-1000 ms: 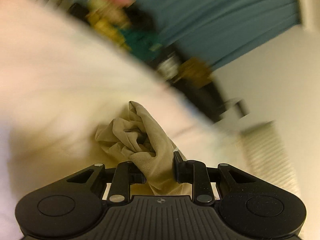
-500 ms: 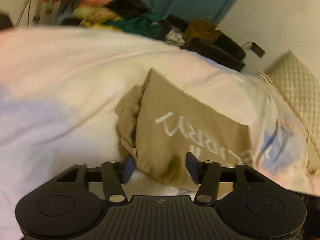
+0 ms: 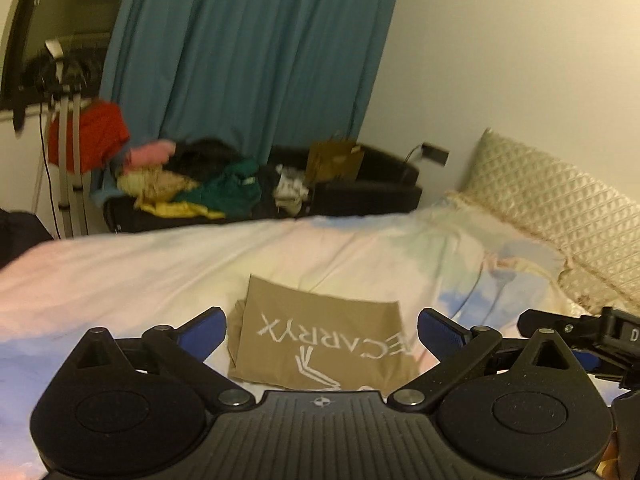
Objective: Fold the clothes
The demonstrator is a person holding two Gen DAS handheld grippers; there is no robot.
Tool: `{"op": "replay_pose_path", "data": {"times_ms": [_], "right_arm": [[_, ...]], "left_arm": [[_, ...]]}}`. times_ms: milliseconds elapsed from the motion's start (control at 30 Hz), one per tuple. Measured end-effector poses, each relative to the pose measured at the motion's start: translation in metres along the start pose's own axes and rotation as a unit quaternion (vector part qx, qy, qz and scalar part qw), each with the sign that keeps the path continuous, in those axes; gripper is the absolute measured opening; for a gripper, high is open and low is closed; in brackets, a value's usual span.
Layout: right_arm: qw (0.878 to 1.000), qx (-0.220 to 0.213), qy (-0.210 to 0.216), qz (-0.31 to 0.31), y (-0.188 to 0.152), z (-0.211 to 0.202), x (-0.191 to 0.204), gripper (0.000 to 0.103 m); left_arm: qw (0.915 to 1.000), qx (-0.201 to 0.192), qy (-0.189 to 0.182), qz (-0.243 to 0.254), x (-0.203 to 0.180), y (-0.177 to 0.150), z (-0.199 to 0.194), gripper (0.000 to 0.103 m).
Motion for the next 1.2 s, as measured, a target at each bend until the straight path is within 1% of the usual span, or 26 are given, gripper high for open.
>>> {"op": "replay_pose_path", "data": {"times_ms": [67, 200, 333, 433, 567, 733, 900, 1000, 1067, 1133, 1200], "right_arm": [[1.000, -0.015, 0.006, -0.018, -0.001, -0.019, 0.010, 0.103], [0.998, -0.037, 0.003, -0.055, -0.008, -0.048, 0.023, 0.103], [0.994, -0.061, -0.002, -0.086, -0.023, -0.072, 0.033, 0.103], [0.992, -0.077, -0.005, -0.105, -0.036, -0.084, 0.038, 0.103], [0.989, -0.086, -0.013, -0.123, -0.056, -0.090, 0.044, 0.103], [0.984, -0.089, -0.027, -0.154, -0.083, -0.082, 0.051, 0.103], [0.983, -0.082, -0.038, -0.162, -0.107, -0.067, 0.046, 0.103], [0.983, -0.082, -0.037, -0.161, -0.116, -0.060, 0.044, 0.103], [0.982, -0.087, -0.034, -0.163, -0.122, -0.056, 0.044, 0.103], [0.983, -0.078, -0.034, -0.163, -0.129, -0.050, 0.043, 0.103], [0.981, -0.080, -0.040, -0.170, -0.133, -0.049, 0.043, 0.103]], "left_arm": [[0.9998, -0.016, 0.002, 0.012, -0.006, 0.001, -0.025, 0.103], [0.9985, -0.041, 0.009, 0.034, -0.015, -0.001, -0.071, 0.103], [0.9968, -0.057, 0.017, 0.053, -0.019, -0.013, -0.100, 0.103], [0.9967, -0.059, 0.020, 0.052, -0.017, -0.025, -0.114, 0.103], [0.9962, -0.068, 0.023, 0.049, -0.013, -0.044, -0.122, 0.103], [0.9956, -0.072, 0.034, 0.051, -0.006, -0.066, -0.122, 0.103], [0.9952, -0.069, 0.041, 0.056, 0.004, -0.083, -0.115, 0.103], [0.9944, -0.070, 0.052, 0.059, 0.010, -0.091, -0.111, 0.103], [0.9948, -0.069, 0.053, 0.053, 0.014, -0.096, -0.109, 0.103], [0.9953, -0.066, 0.053, 0.047, 0.018, -0.102, -0.106, 0.103], [0.9953, -0.062, 0.058, 0.047, 0.022, -0.109, -0.103, 0.103]]}}
Point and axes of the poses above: each gripper's, at about its wrist camera, not at the fingertips, and z roughly the way its jaws point, x to its left, y to its top, the point moved 6 cm from there along z, roughly the way its jaws point
